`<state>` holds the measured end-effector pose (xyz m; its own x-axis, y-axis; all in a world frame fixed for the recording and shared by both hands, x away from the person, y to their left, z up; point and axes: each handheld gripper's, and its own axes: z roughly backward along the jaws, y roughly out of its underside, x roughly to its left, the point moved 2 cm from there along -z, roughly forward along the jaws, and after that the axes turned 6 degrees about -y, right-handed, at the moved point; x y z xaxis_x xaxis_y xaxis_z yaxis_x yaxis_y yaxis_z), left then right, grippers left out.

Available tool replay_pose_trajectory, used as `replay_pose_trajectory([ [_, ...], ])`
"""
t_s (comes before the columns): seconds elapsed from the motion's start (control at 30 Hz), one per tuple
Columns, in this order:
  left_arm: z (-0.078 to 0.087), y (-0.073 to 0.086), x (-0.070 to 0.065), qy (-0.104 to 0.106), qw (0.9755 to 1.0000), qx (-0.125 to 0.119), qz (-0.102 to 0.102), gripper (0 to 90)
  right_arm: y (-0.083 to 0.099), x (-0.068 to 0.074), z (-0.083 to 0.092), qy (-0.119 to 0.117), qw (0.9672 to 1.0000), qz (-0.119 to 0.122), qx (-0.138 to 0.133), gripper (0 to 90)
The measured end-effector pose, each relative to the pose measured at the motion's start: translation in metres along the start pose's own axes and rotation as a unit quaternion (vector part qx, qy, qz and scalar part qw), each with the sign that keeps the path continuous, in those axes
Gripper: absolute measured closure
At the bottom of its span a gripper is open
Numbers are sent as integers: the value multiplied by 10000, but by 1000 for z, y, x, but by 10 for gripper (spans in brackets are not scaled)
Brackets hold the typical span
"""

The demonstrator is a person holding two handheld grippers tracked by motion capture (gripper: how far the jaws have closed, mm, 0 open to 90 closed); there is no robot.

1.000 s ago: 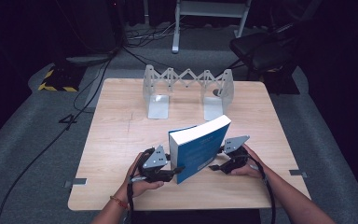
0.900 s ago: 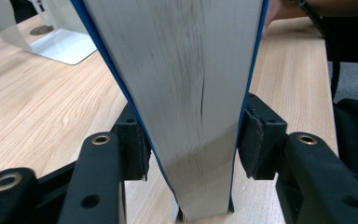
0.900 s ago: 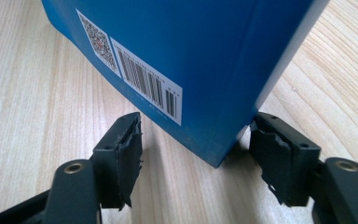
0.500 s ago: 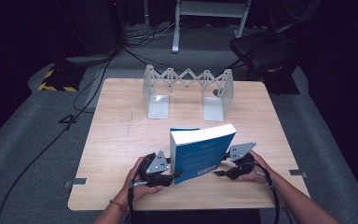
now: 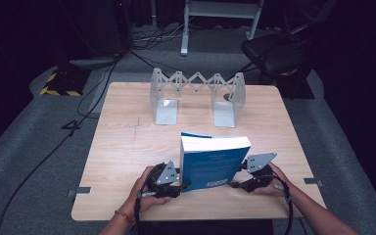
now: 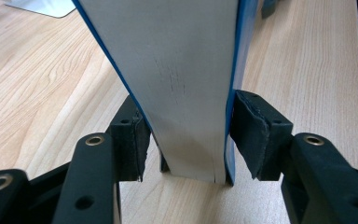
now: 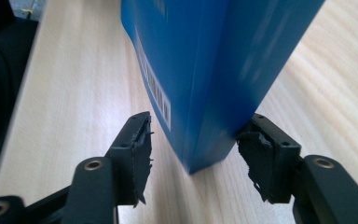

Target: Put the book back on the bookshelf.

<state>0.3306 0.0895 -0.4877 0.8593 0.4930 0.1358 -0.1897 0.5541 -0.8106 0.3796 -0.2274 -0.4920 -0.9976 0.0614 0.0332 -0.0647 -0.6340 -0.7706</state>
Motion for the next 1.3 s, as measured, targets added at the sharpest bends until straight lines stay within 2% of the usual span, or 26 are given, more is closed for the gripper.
replay_pose_trajectory([
  [0.07,0,0,-1,-41,10000,-6,-15,485,-1,2,0,67,9999,108,4,456],
  [0.13,-1,0,-1,-42,10000,-17,-9,484,0,3,1,63,9999,93,-33,470],
  [0.23,-4,0,-2,-128,9999,0,-52,467,0,5,3,143,9997,193,-79,483],
  [0.27,-4,0,-2,-158,9998,20,-97,461,0,6,3,156,9997,168,-94,483],
  [0.33,-7,-1,-6,-394,9985,148,-351,427,0,7,4,191,9996,161,-152,511],
  [0.5,-9,-2,-7,-517,9976,177,-415,426,-4,8,10,191,9988,238,-371,551],
  [0.6,-11,-2,-3,-514,9981,170,-286,423,-9,13,15,131,9979,324,-546,569],
  [0.73,-17,-2,6,-661,9977,135,-22,412,-19,19,20,68,9957,539,-752,583],
  [0.8,-18,-2,9,-643,9979,119,29,412,-24,23,20,190,9952,568,-780,577],
  [1.0,-22,-4,10,-848,9963,83,70,408,-36,28,24,487,9922,571,-994,564],
  [1.07,-24,-5,9,-1001,9950,72,27,462,-40,31,23,560,9917,611,-980,542],
  [1.1,-24,-5,9,-1001,9950,72,27,476,-40,31,23,560,9917,611,-980,542],
  [1.17,-27,-5,10,-1023,9947,38,123,486,-45,35,21,714,9907,693,-925,524],
  [1.2,-28,-4,11,-991,9949,25,176,490,-46,35,21,753,9908,665,-905,524],
  [1.23,-29,-4,12,-991,9949,10,186,490,-49,36,20,887,9898,679,-885,524],
  [1.3,-30,-4,13,-986,9949,3,233,481,-51,36,21,927,9892,600,-961,524],
])
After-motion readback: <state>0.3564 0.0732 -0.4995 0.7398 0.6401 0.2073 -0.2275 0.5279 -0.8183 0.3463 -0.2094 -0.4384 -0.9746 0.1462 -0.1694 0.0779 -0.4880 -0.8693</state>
